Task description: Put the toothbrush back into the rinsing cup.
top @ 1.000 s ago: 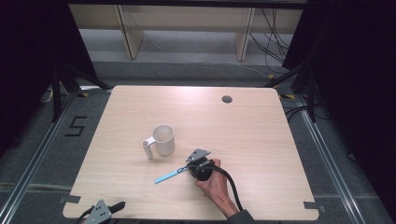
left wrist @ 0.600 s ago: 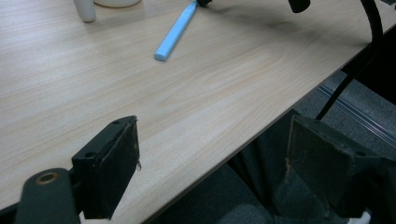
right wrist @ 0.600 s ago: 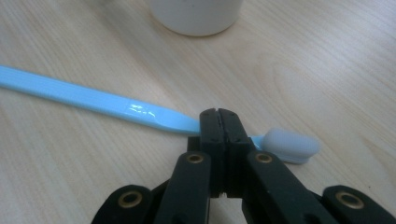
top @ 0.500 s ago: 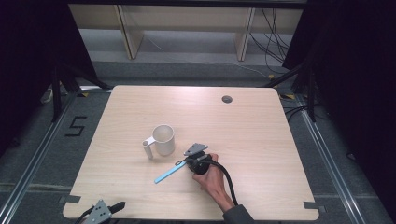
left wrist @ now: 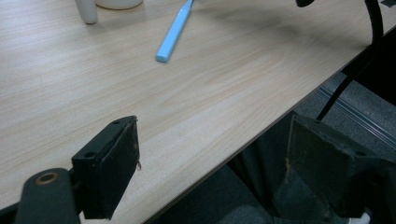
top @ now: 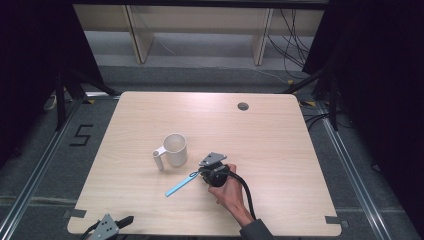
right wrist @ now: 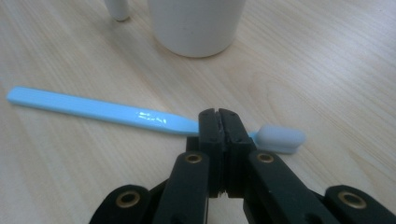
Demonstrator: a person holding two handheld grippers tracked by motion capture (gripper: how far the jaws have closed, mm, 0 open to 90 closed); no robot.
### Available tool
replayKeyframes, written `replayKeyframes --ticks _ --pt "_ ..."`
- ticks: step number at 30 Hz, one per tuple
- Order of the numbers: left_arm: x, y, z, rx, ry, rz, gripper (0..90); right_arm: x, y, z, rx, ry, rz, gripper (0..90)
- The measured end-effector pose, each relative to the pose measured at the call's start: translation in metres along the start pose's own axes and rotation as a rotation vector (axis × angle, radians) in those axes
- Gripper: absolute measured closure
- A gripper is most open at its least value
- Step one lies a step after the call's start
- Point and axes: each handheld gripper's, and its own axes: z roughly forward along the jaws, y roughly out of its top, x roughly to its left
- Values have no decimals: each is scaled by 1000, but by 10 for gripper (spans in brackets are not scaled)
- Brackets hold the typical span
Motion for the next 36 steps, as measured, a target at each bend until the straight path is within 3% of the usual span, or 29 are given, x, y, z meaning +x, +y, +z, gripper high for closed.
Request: replayKeyframes --ticks 9,11,12,15,17,21,22,23,26,27,29,30,31,32,33,36 --pt "-1 0 0 0 -2 -1 163 0 -18 -41 -30 24 35 781" --pt "-1 0 0 1 -3 -1 163 -1 -25 -50 -39 26 38 749" --pt "-1 0 1 -2 -1 -3 163 -2 -32 -59 -43 32 71 723" --pt "1 1 1 7 7 -4 163 -4 -43 -70 -55 21 70 683" --pt "1 2 2 11 14 -8 163 -3 -46 -74 -45 17 95 670" --pt "-1 6 6 -25 -37 -15 155 -7 -61 -88 -42 2 126 602" --pt "-1 6 6 -25 -37 -15 155 -8 -63 -89 -50 -1 113 595" --pt "-1 7 6 -10 -31 -5 155 -8 -63 -89 -50 -1 113 595" --pt "-2 9 9 -20 -49 5 155 -7 -72 -99 -38 -3 176 572" --pt "-2 9 10 -34 -60 13 154 -8 -74 -101 -50 -6 168 559" --pt "-1 10 10 -17 -49 32 154 -8 -79 -106 -44 -7 188 522" --pt "0 11 12 -27 -49 29 155 -9 -82 -107 -52 -17 178 506" --pt "1 12 12 -6 -42 35 155 -8 -84 -110 -53 -19 188 488" --pt "1 12 14 -18 -43 26 155 -7 -86 -113 -52 -20 210 459" --pt "3 13 14 3 -43 46 155 -8 -90 -116 -53 -20 203 414" --pt "5 18 19 12 -41 42 156 -5 -94 -120 -50 -17 231 389"
